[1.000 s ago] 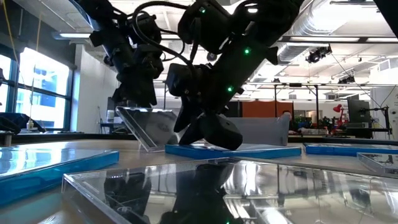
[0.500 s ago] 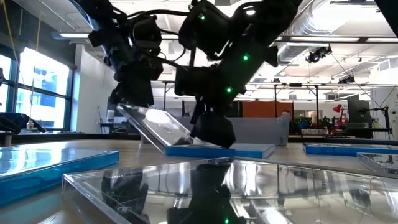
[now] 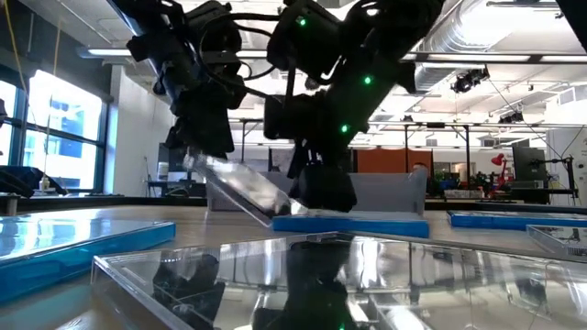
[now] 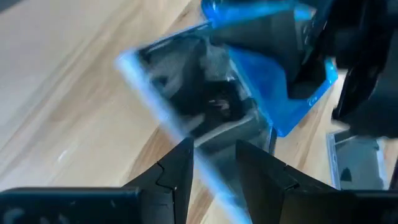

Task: Pick & place jewel cases by type
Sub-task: Put the top black cd case into the left black bin

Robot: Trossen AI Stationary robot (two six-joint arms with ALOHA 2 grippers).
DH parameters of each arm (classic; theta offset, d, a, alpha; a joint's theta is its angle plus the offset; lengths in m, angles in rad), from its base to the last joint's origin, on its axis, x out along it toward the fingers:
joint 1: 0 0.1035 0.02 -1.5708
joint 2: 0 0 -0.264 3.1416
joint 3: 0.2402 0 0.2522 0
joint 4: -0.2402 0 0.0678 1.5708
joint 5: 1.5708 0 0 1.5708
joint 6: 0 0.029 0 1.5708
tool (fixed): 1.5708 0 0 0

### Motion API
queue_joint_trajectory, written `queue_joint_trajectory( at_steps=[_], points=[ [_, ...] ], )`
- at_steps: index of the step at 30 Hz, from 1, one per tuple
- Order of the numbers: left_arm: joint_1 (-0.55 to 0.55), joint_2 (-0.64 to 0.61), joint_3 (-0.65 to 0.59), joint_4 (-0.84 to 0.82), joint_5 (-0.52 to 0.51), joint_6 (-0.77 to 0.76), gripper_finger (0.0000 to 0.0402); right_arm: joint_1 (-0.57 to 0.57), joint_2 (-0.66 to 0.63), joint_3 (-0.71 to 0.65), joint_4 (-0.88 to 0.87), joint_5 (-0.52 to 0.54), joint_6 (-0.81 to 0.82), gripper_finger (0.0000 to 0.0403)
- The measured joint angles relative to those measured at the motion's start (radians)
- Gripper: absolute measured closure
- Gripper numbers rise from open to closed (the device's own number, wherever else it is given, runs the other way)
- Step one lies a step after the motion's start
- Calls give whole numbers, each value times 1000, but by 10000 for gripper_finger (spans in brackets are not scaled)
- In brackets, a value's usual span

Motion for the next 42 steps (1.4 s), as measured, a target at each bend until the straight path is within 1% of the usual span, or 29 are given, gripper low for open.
queue_joint_trajectory(
  at_steps=[4,7,9,11,13,15,17,19,22,23,26,29,31,35,37,39,42],
  points=[
    [1,0,0,30,0,-2,283,0,-78,0,-41,77,0,230],
    [2,0,0,36,3,-2,283,-2,-143,0,-58,66,0,230],
    [2,0,0,27,3,0,283,-12,-187,0,-66,19,-2,230],
    [2,0,0,-8,2,1,283,-29,-229,1,-100,-91,25,230],
    [0,0,0,-47,-5,1,283,-48,-259,1,-123,-232,75,231],
    [0,0,-1,-90,-27,1,283,-65,-280,-2,-133,-363,132,231],
    [0,0,-17,-88,-51,0,283,-78,-285,-9,-131,-476,175,231],
    [1,0,-42,-80,-63,0,283,-92,-283,-29,-131,-566,215,231],
    [-15,0,-81,-40,-63,6,283,-107,-267,-87,-71,-644,245,231],
    [-25,0,-93,-30,-63,24,283,-109,-266,-114,-45,-657,242,231],
    [-57,0,-108,-30,-64,110,283,-111,-258,-182,105,-684,236,231],
    [-94,0,-108,-38,-89,214,283,-116,-245,-224,217,-756,244,231],
    [-115,0,-108,-44,-92,272,283,-124,-226,-246,234,-797,273,231],
    [-149,0,-109,-72,-101,416,283,-130,-165,-230,246,-787,285,231],
    [-163,0,-109,-85,-139,494,283,-130,-120,-194,273,-794,270,231],
    [-174,0,-109,-88,-182,553,283,-136,-75,-159,243,-793,261,231],
    [-175,3,-108,-102,-213,599,283,-146,-39,-105,215,-778,260,231]
  ],
)
